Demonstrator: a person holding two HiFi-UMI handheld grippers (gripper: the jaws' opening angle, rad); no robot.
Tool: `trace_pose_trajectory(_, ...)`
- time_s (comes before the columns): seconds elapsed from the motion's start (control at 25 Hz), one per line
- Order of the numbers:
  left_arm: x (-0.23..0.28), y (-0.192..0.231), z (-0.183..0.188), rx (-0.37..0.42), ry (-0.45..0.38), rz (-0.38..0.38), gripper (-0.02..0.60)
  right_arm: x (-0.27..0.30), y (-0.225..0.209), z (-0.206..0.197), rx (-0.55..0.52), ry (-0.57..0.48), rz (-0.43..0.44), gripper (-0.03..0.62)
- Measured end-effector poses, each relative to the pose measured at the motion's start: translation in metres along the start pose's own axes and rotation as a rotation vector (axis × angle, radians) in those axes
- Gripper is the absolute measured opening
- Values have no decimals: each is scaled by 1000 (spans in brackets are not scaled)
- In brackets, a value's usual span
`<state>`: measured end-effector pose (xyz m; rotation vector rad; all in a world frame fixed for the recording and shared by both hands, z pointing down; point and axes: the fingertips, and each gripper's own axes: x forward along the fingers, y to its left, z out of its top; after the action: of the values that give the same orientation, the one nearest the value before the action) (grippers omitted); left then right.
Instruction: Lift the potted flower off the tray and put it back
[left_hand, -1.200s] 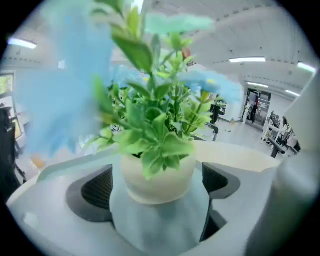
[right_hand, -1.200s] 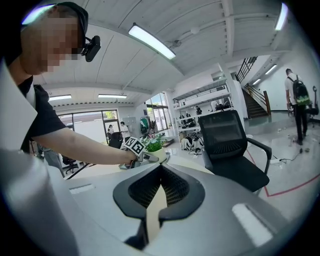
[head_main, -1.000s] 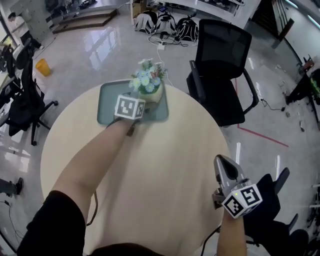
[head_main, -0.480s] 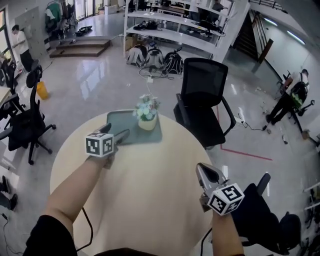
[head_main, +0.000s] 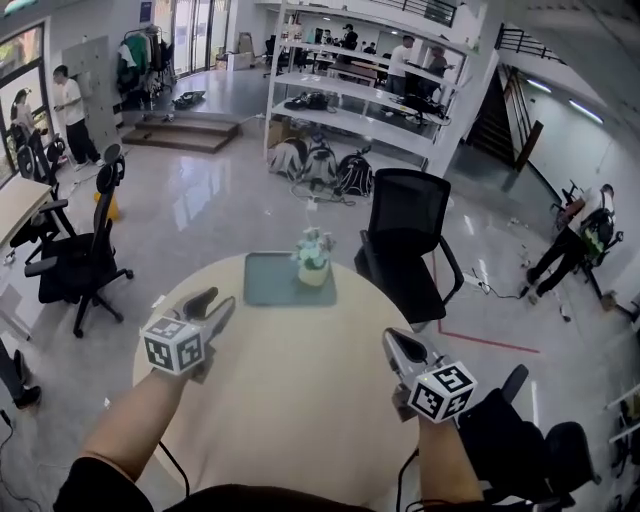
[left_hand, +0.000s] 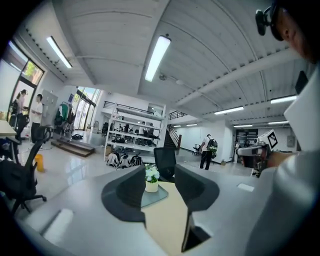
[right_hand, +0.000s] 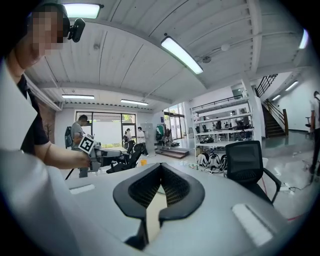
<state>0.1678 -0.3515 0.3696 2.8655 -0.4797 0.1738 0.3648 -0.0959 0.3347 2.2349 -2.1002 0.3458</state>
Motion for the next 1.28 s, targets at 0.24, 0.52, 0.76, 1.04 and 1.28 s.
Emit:
trace_pose_trajectory(0.24,-94,-32,34,26,-94,-15,101,-20,43,21,-5,-23,53,14)
trace_pose_trajectory(0.52,-169,-69,37,30,-140,9,3,-44,88,37,-11,-38,122,14)
trace_pose_trajectory(0.76,-188,-97,29,-2,-151,-19,0,-46,111,43,0,-58,171,14)
trace_pose_trajectory(1.04,-193,-119,27,73,-142,-38,0,-48,126,44,10,-68,191,12)
trace_pose_trajectory(1.28,-196,-122,30,63,-150,-46,0,-51,127,42,-13,-63,174,12)
